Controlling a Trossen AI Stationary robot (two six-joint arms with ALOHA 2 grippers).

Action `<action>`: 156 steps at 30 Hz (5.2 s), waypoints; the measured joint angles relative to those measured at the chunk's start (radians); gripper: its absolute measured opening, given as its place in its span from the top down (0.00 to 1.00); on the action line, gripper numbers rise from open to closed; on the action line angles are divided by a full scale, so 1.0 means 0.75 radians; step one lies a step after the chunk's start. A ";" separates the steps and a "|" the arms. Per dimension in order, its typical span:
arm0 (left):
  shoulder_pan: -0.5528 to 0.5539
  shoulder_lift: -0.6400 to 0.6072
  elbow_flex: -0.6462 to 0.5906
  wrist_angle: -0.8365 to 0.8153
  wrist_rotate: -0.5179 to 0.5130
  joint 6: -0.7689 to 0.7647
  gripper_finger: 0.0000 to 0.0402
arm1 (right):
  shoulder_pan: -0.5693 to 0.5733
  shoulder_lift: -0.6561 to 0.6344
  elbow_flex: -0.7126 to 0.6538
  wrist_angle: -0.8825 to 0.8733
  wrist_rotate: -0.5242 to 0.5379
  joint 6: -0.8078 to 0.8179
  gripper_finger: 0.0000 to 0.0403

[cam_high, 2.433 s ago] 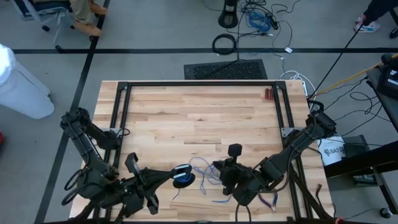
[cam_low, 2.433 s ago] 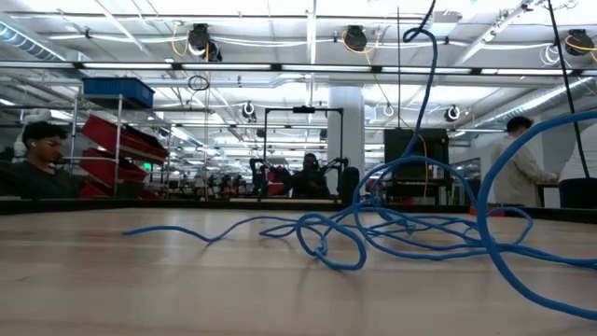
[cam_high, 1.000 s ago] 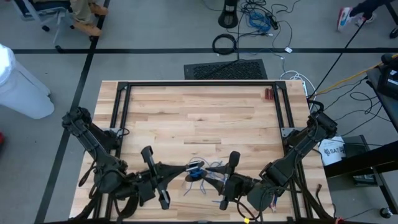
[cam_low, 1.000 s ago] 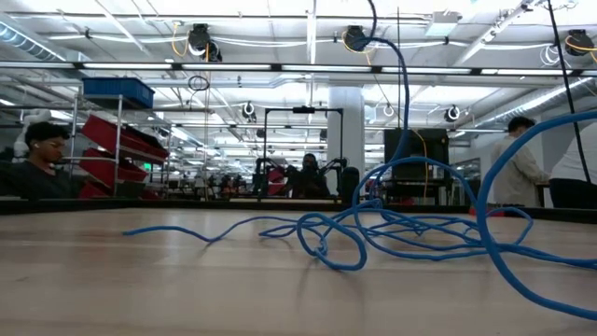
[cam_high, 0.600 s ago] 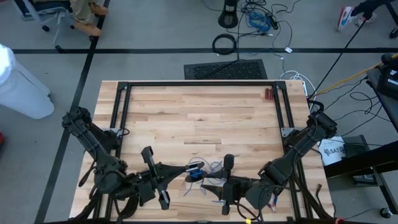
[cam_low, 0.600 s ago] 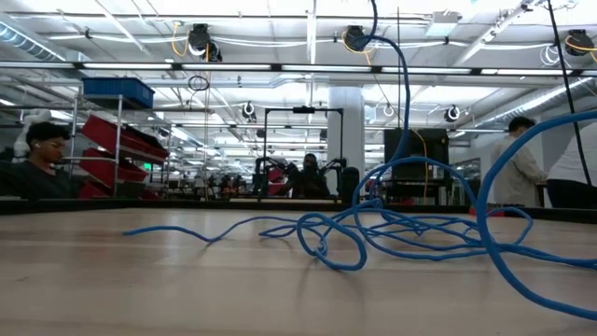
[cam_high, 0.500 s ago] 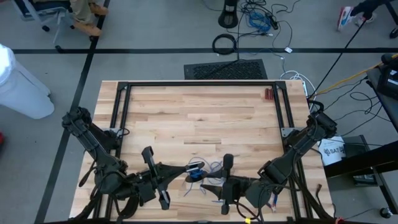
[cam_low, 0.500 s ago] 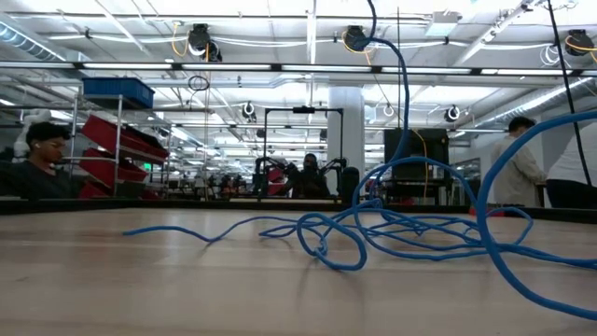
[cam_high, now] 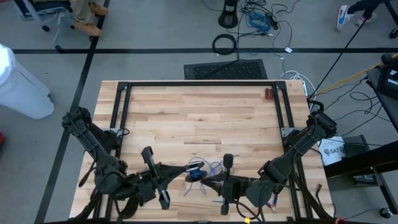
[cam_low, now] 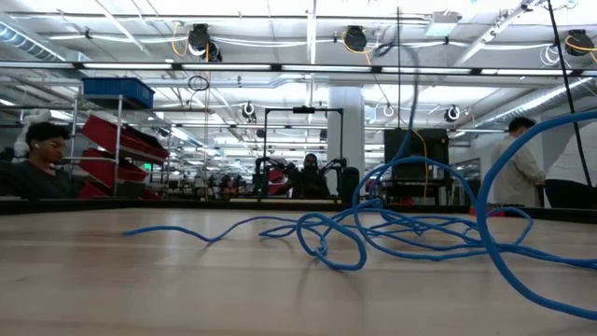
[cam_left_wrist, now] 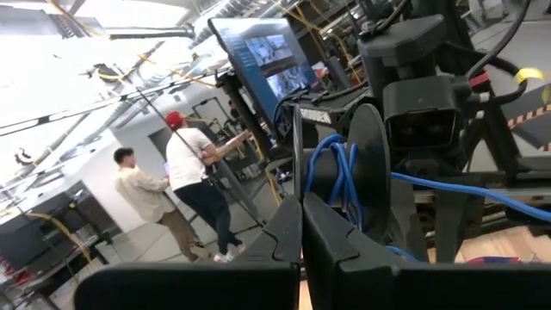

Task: Coil cords
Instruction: Uncoil the blue wire from the black spool

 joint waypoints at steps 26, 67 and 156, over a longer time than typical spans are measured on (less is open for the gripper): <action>0.088 0.000 0.000 -0.508 -0.435 -0.139 1.00 | 0.020 -0.003 0.000 0.040 0.015 -0.021 1.00; -0.126 -0.002 0.039 -0.471 -0.107 0.011 1.00 | 0.104 -0.028 0.000 -0.385 0.827 0.104 1.00; 0.034 0.000 -0.023 -0.274 -0.180 0.070 1.00 | -0.028 0.092 0.001 -0.077 0.462 0.011 0.68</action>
